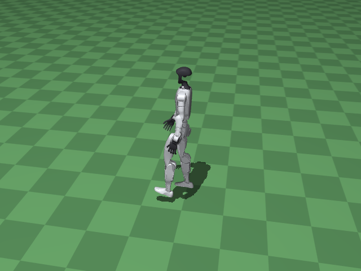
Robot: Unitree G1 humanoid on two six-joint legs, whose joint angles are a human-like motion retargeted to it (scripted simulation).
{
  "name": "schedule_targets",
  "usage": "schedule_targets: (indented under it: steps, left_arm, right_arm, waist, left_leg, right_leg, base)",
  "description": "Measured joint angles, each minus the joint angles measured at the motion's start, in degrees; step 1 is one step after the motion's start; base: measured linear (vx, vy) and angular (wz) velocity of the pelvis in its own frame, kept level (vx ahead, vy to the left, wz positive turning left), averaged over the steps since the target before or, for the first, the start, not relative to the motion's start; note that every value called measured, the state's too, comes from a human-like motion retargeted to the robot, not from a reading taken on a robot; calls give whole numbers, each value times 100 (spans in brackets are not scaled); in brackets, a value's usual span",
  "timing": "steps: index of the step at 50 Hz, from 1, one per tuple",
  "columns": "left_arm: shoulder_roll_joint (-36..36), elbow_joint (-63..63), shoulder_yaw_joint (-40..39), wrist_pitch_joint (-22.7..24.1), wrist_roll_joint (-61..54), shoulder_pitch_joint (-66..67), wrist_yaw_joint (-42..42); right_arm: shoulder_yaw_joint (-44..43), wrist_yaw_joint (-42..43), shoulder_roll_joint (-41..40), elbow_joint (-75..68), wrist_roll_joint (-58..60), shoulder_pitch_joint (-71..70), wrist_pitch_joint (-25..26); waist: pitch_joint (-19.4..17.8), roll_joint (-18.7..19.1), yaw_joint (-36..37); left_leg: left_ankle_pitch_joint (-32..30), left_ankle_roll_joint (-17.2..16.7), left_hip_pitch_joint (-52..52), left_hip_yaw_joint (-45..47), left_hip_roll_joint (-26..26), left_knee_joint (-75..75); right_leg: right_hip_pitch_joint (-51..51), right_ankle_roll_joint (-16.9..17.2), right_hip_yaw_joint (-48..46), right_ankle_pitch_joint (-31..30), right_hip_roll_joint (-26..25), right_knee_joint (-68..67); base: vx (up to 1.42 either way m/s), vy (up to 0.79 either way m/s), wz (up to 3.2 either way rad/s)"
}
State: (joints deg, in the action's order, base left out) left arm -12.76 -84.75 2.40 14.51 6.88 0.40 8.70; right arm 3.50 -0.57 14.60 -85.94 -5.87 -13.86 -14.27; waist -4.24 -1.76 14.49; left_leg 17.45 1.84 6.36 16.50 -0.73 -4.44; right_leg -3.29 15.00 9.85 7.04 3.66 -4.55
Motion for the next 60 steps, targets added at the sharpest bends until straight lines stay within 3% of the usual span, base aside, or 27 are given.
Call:
schedule_targets:
  steps: [3,5,7,8,10,12,13,15,22,30,32,34,37,40,42,44,48,50,52,55,60]
  left_arm:
    - [32,23,28,302,-419,4,-123]
    - [3,-3,-14,357,-137,17,-199]
    - [21,63,67,494,-925,-23,1]
    - [-15,30,22,629,-355,-43,-204]
    - [-7,66,18,442,-1041,-63,143]
    - [-61,95,48,684,-609,-36,-19]
    - [-60,85,33,701,-531,-35,-52]
    - [-66,110,-35,534,-1037,-20,104]
    - [-153,-32,-93,311,-1278,-18,223]
    - [-258,-90,-10,323,-1039,-94,20]
    - [-293,-3,-69,283,-973,-135,-68]
    - [-340,122,-14,389,-971,-193,-158]
    - [-359,288,-119,257,-803,-221,-215]
    - [-354,421,-93,233,-636,-206,-206]
    - [-336,437,-11,133,-213,-144,-176]
    - [-353,416,36,158,-441,-221,-103]
    - [-355,191,272,-11,-443,-423,-68]
    - [-321,29,352,-149,-251,-558,-82]
    - [-294,-93,420,-383,117,-732,-30]
    - [-244,-213,575,-507,350,-1051,6]
    - [-171,-7,795,-447,378,-1563,-97]
  right_arm:
    - [43,178,-54,72,-71,-110,-236]
    - [117,133,-110,133,-286,-116,-343]
    - [-41,270,-116,128,267,-155,-293]
    - [92,236,-159,186,-223,-152,-534]
    - [-77,211,-148,108,555,-138,-199]
    - [28,225,-202,176,171,-69,-493]
    - [52,206,-210,171,119,-55,-521]
    - [-38,185,-200,31,687,9,-244]
    - [-161,113,-260,-116,1033,20,5]
    - [-78,206,-358,219,476,380,-114]
    - [-79,183,-371,301,392,542,-118]
    - [36,194,-392,385,304,672,-180]
    - [-77,107,-397,412,367,903,-108]
    - [-114,20,-392,403,382,1097,-95]
    - [-41,-38,-378,389,64,1246,-70]
    - [-142,-146,-392,358,298,1296,-26]
    - [-204,-224,-405,315,237,1415,156]
    - [-236,-230,-393,296,163,1480,199]
    - [-309,-252,-376,264,153,1495,256]
    - [-338,-309,-376,235,121,1537,278]
    - [-375,-274,-364,169,122,1551,262]
  waist:
    - [-116,101,28]
    - [-167,135,34]
    - [-205,121,-6]
    - [-177,70,-50]
    - [-194,104,-43]
    - [-102,36,-81]
    - [-84,25,-95]
    - [-46,27,-50]
    - [73,-72,-56]
    - [352,-445,-203]
    - [373,-474,-150]
    - [453,-586,-69]
    - [458,-547,-36]
    - [516,-509,-53]
    - [678,-435,-289]
    - [627,-381,-286]
    - [559,-260,-580]
    - [523,-208,-698]
    - [620,-208,-597]
    - [587,-133,-808]
    - [449,-18,-1245]
  left_leg:
    - [-263,7,99,-48,126,865]
    - [-77,-219,313,10,241,944]
    - [-37,-184,569,103,275,944]
    - [-23,-89,707,161,272,944]
    - [81,-348,818,384,322,944]
    - [57,-43,940,479,297,944]
    - [57,-47,958,483,298,944]
    - [163,-171,872,570,298,944]
    - [389,-334,298,672,337,944]
    - [-137,-474,104,1597,297,944]
    - [-291,-535,20,1603,304,944]
    - [-446,-539,52,1619,277,944]
    - [-690,-560,-146,1530,330,944]
    - [-895,-541,-313,1439,367,944]
    - [-930,-730,-250,1302,413,787]
    - [-982,-535,-536,1142,448,944]
    - [-810,-553,-900,841,416,944]
    - [-683,-556,-1065,748,310,912]
    - [-565,-578,-1003,893,242,793]
    - [-381,-569,-1089,705,151,608]
    - [-134,-561,-1368,240,-23,484]
  right_leg:
    - [-297,0,88,91,-127,81]
    - [-488,0,122,169,-187,115]
    - [-592,0,126,230,-180,120]
    - [-602,0,102,257,-179,104]
    - [-719,0,131,359,-178,86]
    - [-724,0,140,411,-157,65]
    - [-720,0,141,415,-159,59]
    - [-866,0,240,576,-126,37]
    - [-1123,0,530,778,-122,-35]
    - [-1047,0,521,604,92,-401]
    - [-1161,-239,387,531,98,-433]
    - [-1061,-102,281,547,153,-685]
    - [-1153,-310,368,-2,-25,-835]
    - [-1078,-253,328,-421,-158,-1329]
    - [-798,-157,110,-746,-301,-1976]
    - [-424,-79,55,-1083,-437,-2959]
    - [488,-6,-627,-1825,-318,-4786]
    - [928,-229,-833,-1256,-97,-5395]
    - [1554,-674,-781,-533,-2,-5635]
    - [2039,-1041,-1112,100,200,-5363]
    - [2263,-1048,-1577,461,262,-3505]
  base:
    - [27,-1,-39]
    - [28,0,-23]
    - [27,2,-1]
    - [27,2,6]
    - [29,10,-6]
    - [28,8,-1]
    - [30,11,-11]
    - [35,18,-33]
    - [36,15,-39]
    - [37,22,-5]
    - [41,23,-1]
    - [40,21,-9]
    - [47,23,20]
    - [46,24,30]
    - [45,25,50]
    - [48,15,23]
    - [43,20,43]
    - [36,29,12]
    - [29,21,-31]
    - [31,19,48]
    - [31,13,88]
